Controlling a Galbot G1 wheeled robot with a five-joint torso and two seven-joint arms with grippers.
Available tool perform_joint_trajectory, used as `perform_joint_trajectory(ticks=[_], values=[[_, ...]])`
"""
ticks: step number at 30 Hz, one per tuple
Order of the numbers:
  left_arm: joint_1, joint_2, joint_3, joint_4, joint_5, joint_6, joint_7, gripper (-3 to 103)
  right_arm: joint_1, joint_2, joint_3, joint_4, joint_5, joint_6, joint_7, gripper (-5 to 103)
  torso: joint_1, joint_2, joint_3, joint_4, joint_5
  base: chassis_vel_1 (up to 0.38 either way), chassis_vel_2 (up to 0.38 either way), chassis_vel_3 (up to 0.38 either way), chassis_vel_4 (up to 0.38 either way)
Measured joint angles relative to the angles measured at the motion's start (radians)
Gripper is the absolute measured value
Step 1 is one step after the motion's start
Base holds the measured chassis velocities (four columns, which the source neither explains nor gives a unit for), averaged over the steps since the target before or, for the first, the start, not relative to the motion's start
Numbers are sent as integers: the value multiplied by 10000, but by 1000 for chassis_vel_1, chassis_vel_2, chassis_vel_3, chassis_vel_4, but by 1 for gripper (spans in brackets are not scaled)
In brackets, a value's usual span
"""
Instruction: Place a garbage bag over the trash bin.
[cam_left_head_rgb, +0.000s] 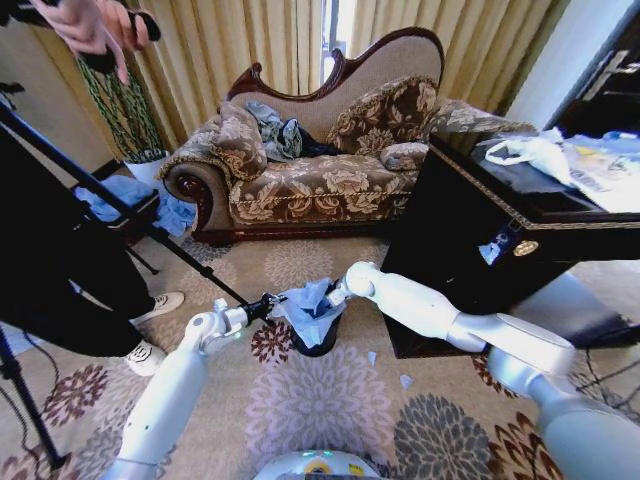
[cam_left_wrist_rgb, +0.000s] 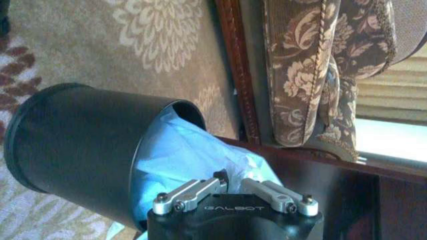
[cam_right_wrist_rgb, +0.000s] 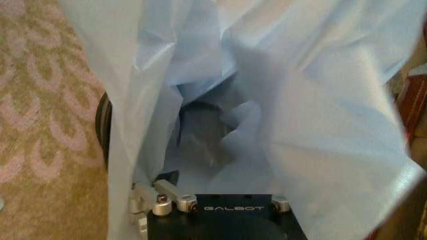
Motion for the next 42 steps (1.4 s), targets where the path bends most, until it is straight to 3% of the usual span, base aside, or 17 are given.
perform_joint_trajectory(ticks=[23,42], values=[[393,424,639,-545,1778,43,824,0,-810,-760,980,217,-538,60,50,100,0,0,0,2,0,0,0,0,0],[458,452,933,-788,2296,46,1020,0,-625,-889,1089,446,-495,97,-86,100,0,0,0,0,-2,0,0,0,0]])
